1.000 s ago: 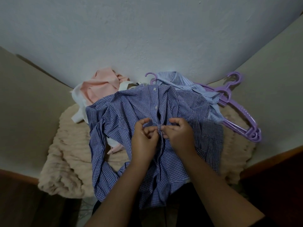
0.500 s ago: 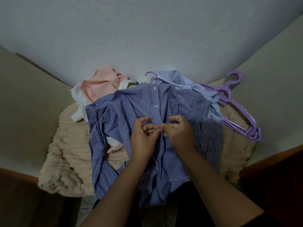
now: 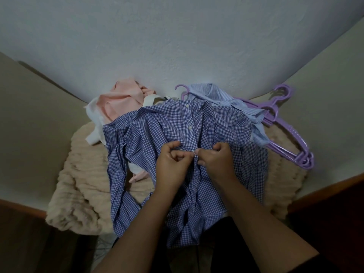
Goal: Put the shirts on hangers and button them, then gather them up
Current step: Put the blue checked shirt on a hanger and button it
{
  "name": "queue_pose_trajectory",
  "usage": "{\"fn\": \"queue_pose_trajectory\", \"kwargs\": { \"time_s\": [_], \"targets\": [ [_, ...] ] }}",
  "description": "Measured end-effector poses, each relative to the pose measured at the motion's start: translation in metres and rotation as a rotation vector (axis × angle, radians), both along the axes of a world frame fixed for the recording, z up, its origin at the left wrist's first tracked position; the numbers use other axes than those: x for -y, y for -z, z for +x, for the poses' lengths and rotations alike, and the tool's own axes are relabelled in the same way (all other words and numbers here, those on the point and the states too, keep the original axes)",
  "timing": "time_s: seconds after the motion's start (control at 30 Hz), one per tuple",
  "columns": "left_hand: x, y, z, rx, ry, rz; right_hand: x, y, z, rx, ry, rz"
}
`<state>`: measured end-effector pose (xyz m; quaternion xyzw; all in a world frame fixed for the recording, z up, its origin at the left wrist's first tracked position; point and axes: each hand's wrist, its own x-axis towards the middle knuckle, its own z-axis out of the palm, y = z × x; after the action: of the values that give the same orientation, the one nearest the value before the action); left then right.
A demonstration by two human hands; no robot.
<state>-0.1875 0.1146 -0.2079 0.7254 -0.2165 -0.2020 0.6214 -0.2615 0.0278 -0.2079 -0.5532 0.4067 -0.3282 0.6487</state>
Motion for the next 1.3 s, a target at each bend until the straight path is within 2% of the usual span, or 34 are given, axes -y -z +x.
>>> {"fn": "queue_pose_trajectory", "kwargs": {
  "time_s": [0.07,0.17,0.2,0.27,0.47,0.57,0.67,0.87,1.0,1.13,1.3],
  "targets": [
    [0.002,-0.002,0.009,-0.128,-0.012,0.042,0.001,0.001,-0.002,-0.051,-0.042,-0.122],
    [0.005,-0.003,0.017,-0.532,-0.004,-0.082,0.003,0.001,-0.004,-0.135,-0.105,-0.276],
    [0.004,-0.002,0.018,-0.586,0.004,-0.095,0.005,0.001,-0.005,-0.153,-0.131,-0.297],
    [0.000,0.002,0.015,-0.535,0.022,-0.070,0.010,0.003,-0.009,-0.197,-0.175,-0.310],
    [-0.022,0.033,-0.015,-0.023,0.021,0.118,0.021,0.018,-0.045,-0.286,-0.206,-0.300],
    [-0.022,0.046,-0.039,0.080,0.104,0.166,0.018,0.029,-0.056,-0.375,-0.201,-0.351],
    [-0.018,0.054,-0.044,0.146,0.102,0.227,0.013,0.034,-0.060,-0.446,-0.193,-0.373],
    [-0.025,0.048,-0.040,0.128,-0.016,0.196,0.010,0.031,-0.063,-0.583,-0.173,-0.495],
    [-0.038,0.040,-0.047,0.021,-0.077,0.105,0.000,0.023,-0.066,-0.488,-0.218,-0.465],
    [-0.043,0.035,-0.053,-0.110,-0.100,0.016,-0.025,0.014,-0.063,-0.285,-0.281,-0.213],
    [-0.046,0.032,-0.055,-0.191,-0.098,0.000,-0.045,0.015,-0.058,-0.133,-0.194,0.052]
  ]
}}
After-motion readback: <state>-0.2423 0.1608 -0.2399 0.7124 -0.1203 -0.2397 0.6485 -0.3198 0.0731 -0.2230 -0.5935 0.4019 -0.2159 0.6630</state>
